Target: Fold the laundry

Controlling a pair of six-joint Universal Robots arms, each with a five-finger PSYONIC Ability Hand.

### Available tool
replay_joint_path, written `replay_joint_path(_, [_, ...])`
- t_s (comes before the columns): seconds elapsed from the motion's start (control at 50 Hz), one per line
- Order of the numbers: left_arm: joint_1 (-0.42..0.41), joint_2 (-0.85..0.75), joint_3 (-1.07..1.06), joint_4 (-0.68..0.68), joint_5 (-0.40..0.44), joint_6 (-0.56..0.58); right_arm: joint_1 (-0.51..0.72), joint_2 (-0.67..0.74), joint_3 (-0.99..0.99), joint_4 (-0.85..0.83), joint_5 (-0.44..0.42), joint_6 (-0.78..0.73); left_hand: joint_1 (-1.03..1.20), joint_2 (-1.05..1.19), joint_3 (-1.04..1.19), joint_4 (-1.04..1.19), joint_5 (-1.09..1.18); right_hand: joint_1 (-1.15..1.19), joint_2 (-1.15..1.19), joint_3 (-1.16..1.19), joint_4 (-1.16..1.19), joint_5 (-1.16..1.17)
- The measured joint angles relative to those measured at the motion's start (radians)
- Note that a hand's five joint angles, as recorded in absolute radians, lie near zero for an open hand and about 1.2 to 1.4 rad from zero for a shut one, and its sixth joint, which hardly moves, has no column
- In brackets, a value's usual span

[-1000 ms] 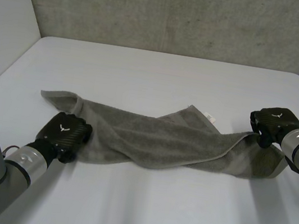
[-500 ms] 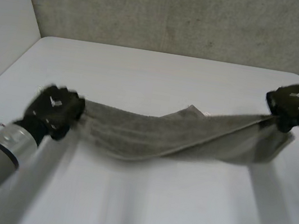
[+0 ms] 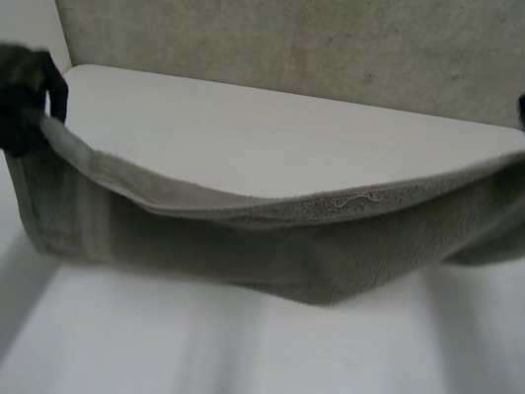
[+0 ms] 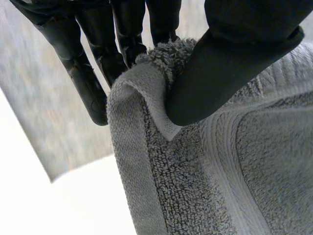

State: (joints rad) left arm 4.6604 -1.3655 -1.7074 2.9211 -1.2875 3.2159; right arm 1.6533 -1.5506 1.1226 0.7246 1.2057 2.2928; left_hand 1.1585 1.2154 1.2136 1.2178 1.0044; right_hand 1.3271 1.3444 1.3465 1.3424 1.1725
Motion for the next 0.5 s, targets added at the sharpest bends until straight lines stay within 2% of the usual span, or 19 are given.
replay_joint_path(0.16, [-0.002, -0.283, 0.024, 0.027, -0.061, 0.011, 0.008, 0.22, 0.037, 0.03, 0.029, -0.144, 0.0, 0.0, 0.0, 0.0, 0.0, 0.0, 0.0, 0.0, 0.0, 0.0])
replay_joint_path(0.28, [-0.035, -0.543, 0.169, 0.039, -0.137, 0.016, 0.072, 0.436, -0.032, 0.022, 0.106, -0.18, 0.0, 0.0, 0.0, 0.0, 0.0, 0.0, 0.0, 0.0, 0.0, 0.0])
replay_joint_path(0.38, [-0.076, -0.677, 0.369, 0.04, -0.162, 0.017, 0.139, 0.589, -0.23, -0.013, 0.183, -0.174, 0.0, 0.0, 0.0, 0.0, 0.0, 0.0, 0.001, 0.0, 0.0, 0.006])
replay_joint_path(0.5, [-0.131, -0.73, 0.736, 0.1, -0.174, 0.016, 0.21, 0.766, -0.65, -0.136, 0.271, -0.137, 0.0, 0.001, 0.0, 0.0, 0.0, 0.0, 0.006, 0.0, 0.0, 0.007])
